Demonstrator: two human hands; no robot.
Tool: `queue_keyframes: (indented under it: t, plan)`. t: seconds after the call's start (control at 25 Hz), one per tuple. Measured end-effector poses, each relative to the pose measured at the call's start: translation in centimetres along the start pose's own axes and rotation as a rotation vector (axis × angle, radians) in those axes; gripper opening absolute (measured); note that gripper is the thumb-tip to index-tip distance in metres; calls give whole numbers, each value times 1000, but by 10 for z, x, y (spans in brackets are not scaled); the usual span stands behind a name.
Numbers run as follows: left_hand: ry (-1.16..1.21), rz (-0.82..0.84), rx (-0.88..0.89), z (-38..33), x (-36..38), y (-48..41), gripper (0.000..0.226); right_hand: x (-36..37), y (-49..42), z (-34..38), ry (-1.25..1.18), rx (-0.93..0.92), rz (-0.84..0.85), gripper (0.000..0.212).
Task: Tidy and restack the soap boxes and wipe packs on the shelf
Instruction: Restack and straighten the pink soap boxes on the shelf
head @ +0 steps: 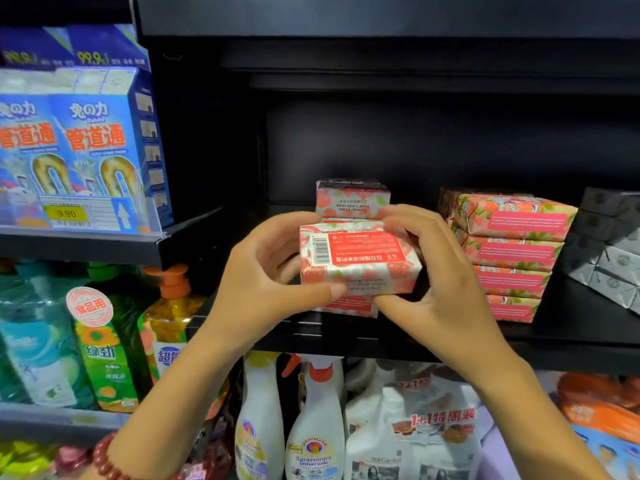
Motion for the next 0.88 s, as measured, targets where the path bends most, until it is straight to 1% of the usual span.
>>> queue_keyframes:
  t: [0.08,0.12,0.24,0.32,0.44,0.52,0.56,0.6,0.72,0.8,0.88]
  plan:
    - [-36,19,49,-2,2,1,69,2,2,-10,-143,131,65,83]
    - [-42,27,64,-3,3,2,69,1,2,-16,-230,197,63,85]
    - [-40,48,130,-6,7,4,63,0,2,-31,-431,340,35,76]
    - [-54,48,168,-9,9,5,60,3,0,-35,-458,359,57,74]
    - [-90,29,166,-6,6,4,62,3,-4,-31,-501,321,-20,58]
    - [-95,17,107,-1,1,4,72,3,-4,-26,-514,272,-94,49]
    - [-76,7,58,2,-2,4,76,3,-3,-23,-502,243,-125,47]
    - [-57,-12,10,6,-6,5,74,4,-3,-20,-465,209,-146,47]
    - [-85,-70,-98,13,-15,8,54,9,-5,-10,-308,103,-164,44]
    - [-119,-110,-167,18,-22,9,53,15,-7,-3,-246,28,-160,37]
    - [-123,-126,-193,21,-27,12,58,25,-7,4,-212,-33,-136,37]
Point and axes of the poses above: each hand's wrist, its own y-axis away from the middle knuckle, its own x-axis out of the palm, z = x × y, the point moved 9 cm from there along -y, towards the middle knuckle, and after that the axes turned 5 degrees about -x, right-handed, at the moved point
